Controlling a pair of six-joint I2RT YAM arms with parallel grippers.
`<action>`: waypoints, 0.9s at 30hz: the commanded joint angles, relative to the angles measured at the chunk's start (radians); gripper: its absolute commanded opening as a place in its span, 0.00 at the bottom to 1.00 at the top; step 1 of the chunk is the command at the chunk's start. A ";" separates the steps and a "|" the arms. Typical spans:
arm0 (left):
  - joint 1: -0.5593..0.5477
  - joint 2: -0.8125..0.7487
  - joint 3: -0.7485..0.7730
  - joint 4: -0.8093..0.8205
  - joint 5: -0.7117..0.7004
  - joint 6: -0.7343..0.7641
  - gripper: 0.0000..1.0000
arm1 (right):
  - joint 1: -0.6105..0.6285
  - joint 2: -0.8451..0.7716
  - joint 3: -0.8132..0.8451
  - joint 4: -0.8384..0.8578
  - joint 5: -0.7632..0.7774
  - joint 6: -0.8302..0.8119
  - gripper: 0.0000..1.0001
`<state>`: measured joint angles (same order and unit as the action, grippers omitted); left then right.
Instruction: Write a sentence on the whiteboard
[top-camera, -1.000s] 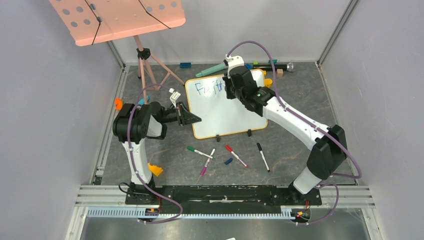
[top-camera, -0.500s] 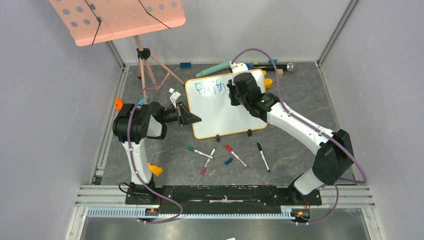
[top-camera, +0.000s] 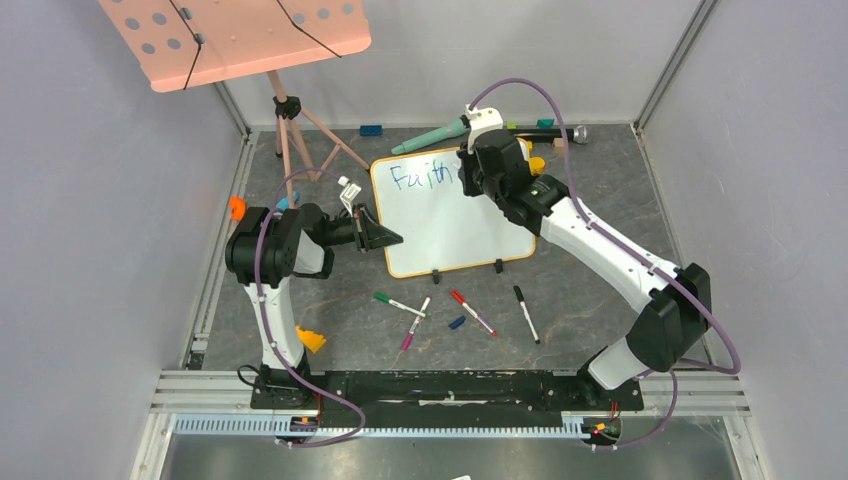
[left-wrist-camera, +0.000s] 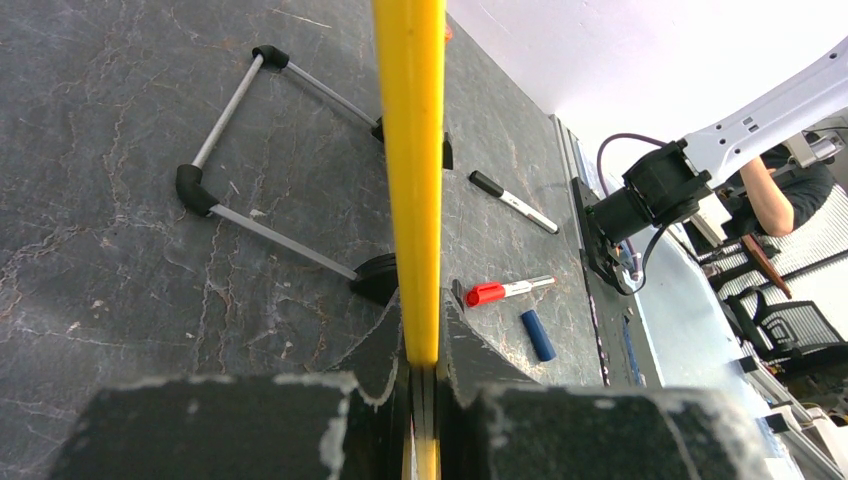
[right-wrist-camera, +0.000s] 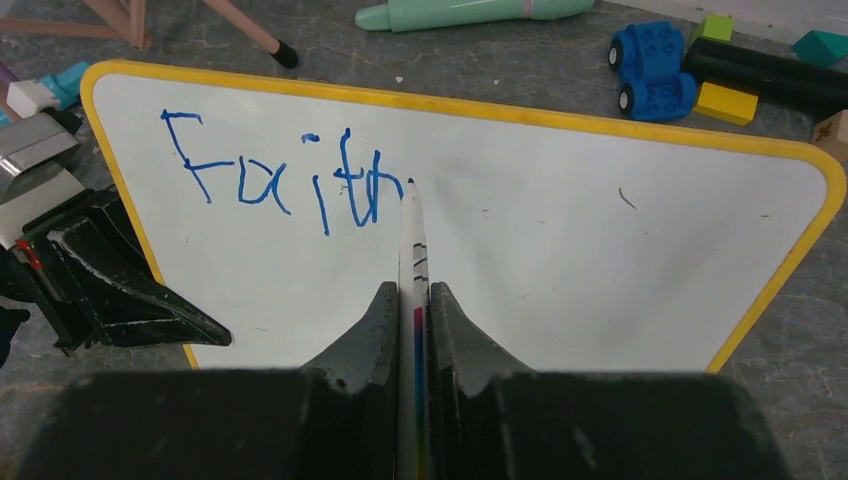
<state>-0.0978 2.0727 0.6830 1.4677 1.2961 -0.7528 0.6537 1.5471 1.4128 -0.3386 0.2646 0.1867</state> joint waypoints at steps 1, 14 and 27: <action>-0.008 -0.018 0.004 0.089 0.062 0.108 0.02 | -0.012 -0.034 0.055 -0.002 0.035 -0.020 0.00; -0.008 -0.018 0.003 0.089 0.062 0.108 0.02 | -0.039 0.017 0.074 -0.012 0.089 -0.033 0.00; -0.008 -0.018 0.004 0.089 0.062 0.107 0.02 | -0.049 0.045 0.076 -0.007 0.138 -0.020 0.00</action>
<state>-0.0978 2.0727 0.6830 1.4670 1.2957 -0.7532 0.6113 1.5944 1.4567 -0.3679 0.3584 0.1638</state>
